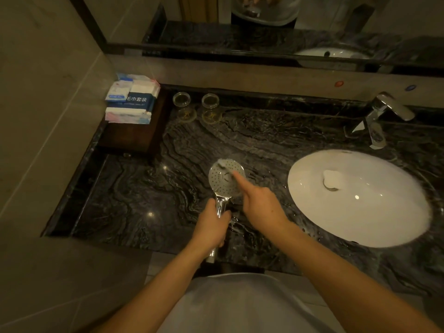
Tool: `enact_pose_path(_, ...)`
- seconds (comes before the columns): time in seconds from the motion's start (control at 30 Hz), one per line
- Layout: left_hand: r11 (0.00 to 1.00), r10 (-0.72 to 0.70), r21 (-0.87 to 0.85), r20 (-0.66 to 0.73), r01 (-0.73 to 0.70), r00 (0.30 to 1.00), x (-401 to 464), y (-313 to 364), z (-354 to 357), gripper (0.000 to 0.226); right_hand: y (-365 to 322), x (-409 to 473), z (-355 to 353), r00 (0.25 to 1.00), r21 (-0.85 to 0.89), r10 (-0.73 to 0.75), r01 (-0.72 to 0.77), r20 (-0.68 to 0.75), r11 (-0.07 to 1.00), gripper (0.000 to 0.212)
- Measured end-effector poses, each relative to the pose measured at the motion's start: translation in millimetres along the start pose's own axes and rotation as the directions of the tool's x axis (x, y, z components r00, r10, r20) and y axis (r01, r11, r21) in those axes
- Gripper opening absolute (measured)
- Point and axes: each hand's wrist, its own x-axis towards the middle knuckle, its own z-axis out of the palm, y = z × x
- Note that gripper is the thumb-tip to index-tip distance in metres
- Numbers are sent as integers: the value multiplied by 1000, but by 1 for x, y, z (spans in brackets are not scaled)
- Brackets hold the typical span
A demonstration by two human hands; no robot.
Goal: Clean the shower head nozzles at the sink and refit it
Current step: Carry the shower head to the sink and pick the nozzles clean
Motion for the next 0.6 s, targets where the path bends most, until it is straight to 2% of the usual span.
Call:
enact_pose_path(0.1, 998, 18, 61, -13, -18, 1000, 1, 0, 2, 8, 1, 6, -11, 996, 33, 81, -80, -45, 996, 70)
enact_pose_path(0.17, 997, 13, 76, -13, -12, 1000, 0, -1, 0, 9, -4, -1, -7, 1000, 44, 18, -17, -22, 999, 73)
enact_pose_path(0.23, 995, 11, 99, -3, -11, 1000, -1, 0, -5, 13, -9, -13, 0, 995, 17, -62, 61, 75, 998, 72)
enact_pose_path(0.3, 979, 63, 195, -9, -60, 998, 0, 0, -13, 16, -6, -18, 0, 986, -13, -121, 123, 113, 992, 70)
enact_pose_path(0.4, 895, 191, 411, -4, -172, 982, 1, -1, -30, 20, 7, -14, -22, 987, 49, -132, 128, 90, 991, 58)
enact_pose_path(0.5, 805, 250, 545, 49, -236, 967, 4, -1, -46, 27, 13, -13, -45, 958, 41, -183, 178, 222, 983, 54)
enact_pose_path(0.6, 743, 268, 604, 124, -287, 956, 9, 4, -58, 30, 11, -11, -61, 928, -2, -183, 194, 325, 981, 53)
